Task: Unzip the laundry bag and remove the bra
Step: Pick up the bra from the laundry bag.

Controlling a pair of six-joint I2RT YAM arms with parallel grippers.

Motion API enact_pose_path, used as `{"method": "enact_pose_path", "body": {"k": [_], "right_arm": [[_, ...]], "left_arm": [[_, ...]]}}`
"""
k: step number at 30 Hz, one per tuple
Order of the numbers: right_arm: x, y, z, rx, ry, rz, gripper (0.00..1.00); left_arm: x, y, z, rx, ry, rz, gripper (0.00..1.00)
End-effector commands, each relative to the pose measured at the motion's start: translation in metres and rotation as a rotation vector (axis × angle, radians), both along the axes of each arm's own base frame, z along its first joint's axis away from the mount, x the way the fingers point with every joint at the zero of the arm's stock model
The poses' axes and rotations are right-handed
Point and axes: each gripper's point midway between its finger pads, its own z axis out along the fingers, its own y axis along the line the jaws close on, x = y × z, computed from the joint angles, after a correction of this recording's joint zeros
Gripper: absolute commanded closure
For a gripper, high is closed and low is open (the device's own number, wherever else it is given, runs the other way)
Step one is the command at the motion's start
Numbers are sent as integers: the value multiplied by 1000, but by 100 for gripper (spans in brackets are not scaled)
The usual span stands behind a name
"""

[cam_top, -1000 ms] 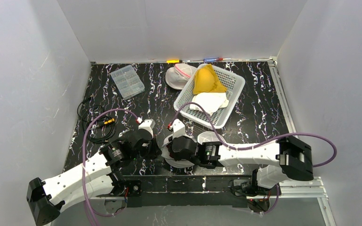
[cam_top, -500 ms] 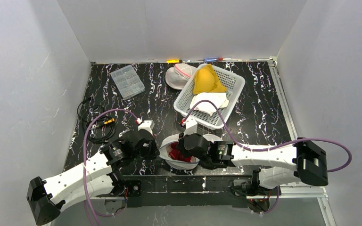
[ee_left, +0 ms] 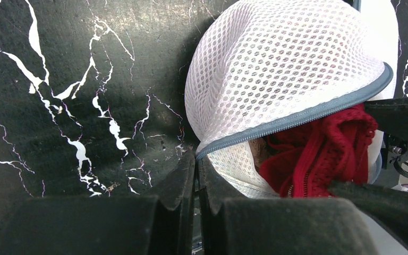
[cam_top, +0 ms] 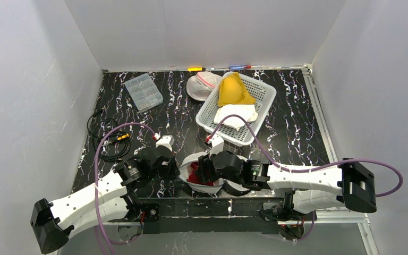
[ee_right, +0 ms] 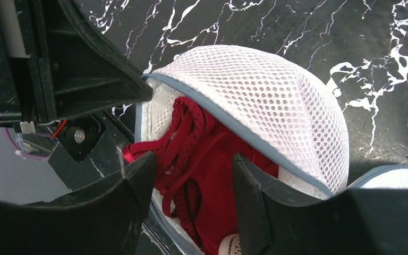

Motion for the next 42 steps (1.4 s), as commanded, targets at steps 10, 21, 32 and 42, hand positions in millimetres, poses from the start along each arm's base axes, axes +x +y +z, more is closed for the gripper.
{"method": "enact_pose_path", "body": {"k": [10,21,32,42], "right_arm": [[-12,16,12,-82,-34,42,2],[7,17,-6,-227,-110,-102,22],[10,1,-24,-330,-94,-155,62],[-9,15,26,-136,-122,39,99]], "left_arm": [[-1,1,-10,18,21,3,100],[-1,-1,-7,6,20,4,100],[-3,0,1,-19,6,8,100],[3,-2,11,-14,-12,15,100]]}}
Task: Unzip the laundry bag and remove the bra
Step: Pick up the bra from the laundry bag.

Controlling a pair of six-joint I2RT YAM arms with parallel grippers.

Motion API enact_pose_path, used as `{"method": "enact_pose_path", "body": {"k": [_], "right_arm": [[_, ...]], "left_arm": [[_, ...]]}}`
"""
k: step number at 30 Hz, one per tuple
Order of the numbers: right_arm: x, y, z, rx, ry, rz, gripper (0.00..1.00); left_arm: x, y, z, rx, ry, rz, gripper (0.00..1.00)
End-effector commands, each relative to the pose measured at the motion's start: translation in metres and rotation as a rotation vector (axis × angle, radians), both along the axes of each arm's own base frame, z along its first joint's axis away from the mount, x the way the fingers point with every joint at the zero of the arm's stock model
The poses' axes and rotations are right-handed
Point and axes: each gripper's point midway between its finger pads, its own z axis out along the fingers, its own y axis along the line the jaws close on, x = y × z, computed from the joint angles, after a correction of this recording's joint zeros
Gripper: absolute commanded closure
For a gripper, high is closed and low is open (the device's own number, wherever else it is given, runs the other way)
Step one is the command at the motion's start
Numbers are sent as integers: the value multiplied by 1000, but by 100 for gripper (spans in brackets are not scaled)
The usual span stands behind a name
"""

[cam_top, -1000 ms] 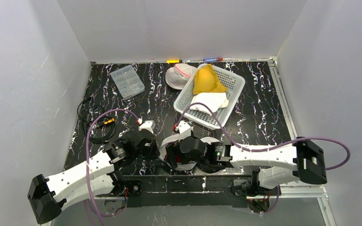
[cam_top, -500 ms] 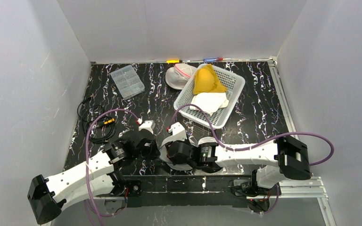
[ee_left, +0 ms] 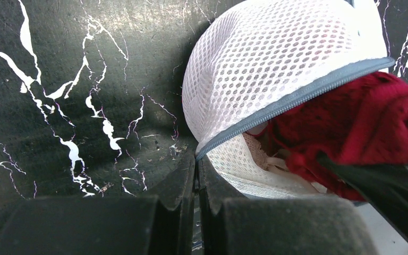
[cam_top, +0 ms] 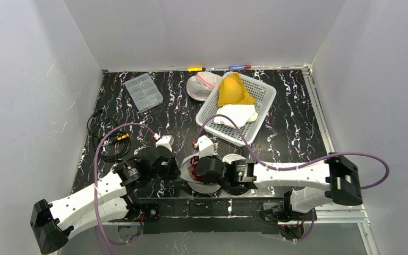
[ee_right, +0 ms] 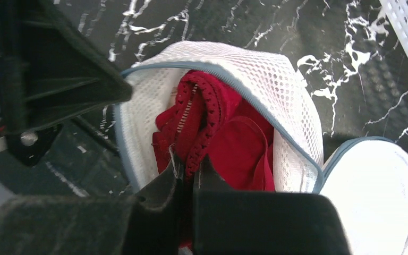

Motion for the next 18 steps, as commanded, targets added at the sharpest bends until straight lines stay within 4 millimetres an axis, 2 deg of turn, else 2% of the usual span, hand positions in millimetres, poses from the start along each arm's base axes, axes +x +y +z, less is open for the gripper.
{"method": "enact_pose_path", "body": {"k": [1,9,13,18], "right_arm": [[-11,15,43,139,-34,144,99],[-31,6,53,117,-45,331,99],[-34,4,60,137,-48,350,99],[-24,1,90,221,-103,290,99]], "left_arm": [[6,1,13,12,-20,11,100],[20,-8,42,14,-73,5,100],[25,-14,48,10,-84,1,100],[24,-15,43,8,-74,2,100]]}}
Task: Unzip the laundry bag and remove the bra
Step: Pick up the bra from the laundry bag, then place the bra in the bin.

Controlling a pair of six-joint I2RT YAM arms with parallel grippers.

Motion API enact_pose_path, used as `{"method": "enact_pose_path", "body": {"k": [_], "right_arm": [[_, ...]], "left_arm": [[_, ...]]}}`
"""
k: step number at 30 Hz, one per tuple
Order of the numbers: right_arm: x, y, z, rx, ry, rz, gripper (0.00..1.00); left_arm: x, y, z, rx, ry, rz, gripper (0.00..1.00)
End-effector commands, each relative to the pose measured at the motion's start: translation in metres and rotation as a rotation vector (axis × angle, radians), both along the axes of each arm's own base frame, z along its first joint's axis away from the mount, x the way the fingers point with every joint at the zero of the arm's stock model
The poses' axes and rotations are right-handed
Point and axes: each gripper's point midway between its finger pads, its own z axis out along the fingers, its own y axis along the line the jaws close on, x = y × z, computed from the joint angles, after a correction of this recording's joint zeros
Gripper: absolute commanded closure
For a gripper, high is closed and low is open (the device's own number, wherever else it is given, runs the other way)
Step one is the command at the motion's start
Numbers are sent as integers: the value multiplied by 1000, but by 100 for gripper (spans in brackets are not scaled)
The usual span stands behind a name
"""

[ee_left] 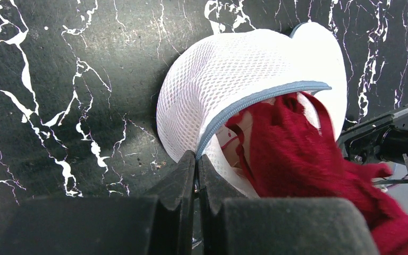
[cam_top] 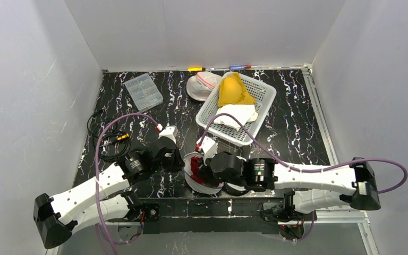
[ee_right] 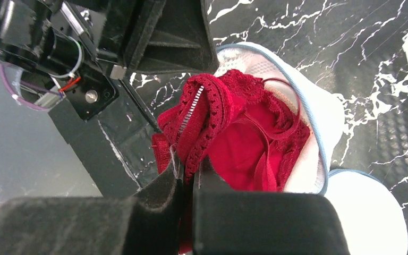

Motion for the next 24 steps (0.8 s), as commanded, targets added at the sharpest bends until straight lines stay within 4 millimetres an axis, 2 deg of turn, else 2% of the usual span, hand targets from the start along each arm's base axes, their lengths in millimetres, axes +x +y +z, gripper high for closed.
{"method": "enact_pose_path", "body": {"k": [1,9,16,20,23,24], "right_arm": [[10,-2,44,130,-60,-36,99],[25,-16,132,225,-171,-85,99],[44,-40,169,173,-277,-163,99],[67,-63,189,118,-366,-301,99],[90,-85,212,76,-458,-460,99],[98,-93,218,57,-489,-515,99]], "left_arm": [[4,5,2,18,-20,14,100],[-1,12,0,22,-19,23,100],[1,11,6,12,-27,27,100],[0,13,12,13,-30,30,100],[-2,15,19,7,-39,23,100],[-3,16,22,1,-44,20,96]]}}
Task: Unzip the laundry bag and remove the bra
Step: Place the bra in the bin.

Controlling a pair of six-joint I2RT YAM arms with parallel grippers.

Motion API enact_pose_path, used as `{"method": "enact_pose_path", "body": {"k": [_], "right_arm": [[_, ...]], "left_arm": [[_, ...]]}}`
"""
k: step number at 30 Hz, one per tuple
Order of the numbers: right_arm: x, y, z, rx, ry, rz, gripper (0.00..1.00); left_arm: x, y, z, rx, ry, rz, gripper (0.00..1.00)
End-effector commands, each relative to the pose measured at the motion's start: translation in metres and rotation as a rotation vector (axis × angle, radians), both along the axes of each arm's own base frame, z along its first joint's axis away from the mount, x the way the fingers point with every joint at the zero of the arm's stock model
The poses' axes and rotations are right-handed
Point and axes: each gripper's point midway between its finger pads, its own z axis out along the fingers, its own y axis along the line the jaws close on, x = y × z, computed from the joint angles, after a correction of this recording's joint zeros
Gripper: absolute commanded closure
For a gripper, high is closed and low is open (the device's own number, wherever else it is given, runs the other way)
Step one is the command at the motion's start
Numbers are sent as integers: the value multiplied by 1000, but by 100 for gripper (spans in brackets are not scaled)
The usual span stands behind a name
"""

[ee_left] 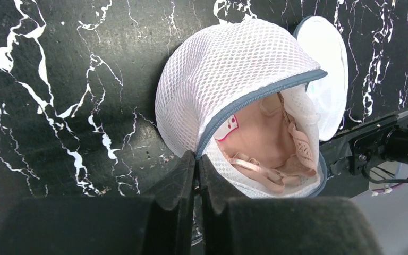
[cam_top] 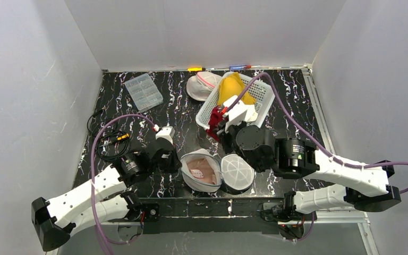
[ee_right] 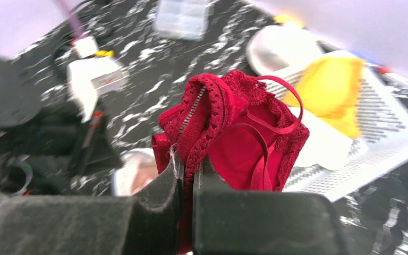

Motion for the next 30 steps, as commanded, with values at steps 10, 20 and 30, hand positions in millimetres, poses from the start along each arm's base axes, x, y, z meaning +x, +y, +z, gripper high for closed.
{"method": "enact_pose_path", "body": {"k": [10,20,30], "right_arm": [[153,-65,33,8,-75,-561,99],[261,-86,-50,-101,-74,-819,99],[341,-109,-127,-250,23,-918,99]], "left_arm": [[-8,13,51,-92,-85,-6,43],[-21,42,49,-84,-84,66,41],[-24,66,33,-44,-77,159,41]]}}
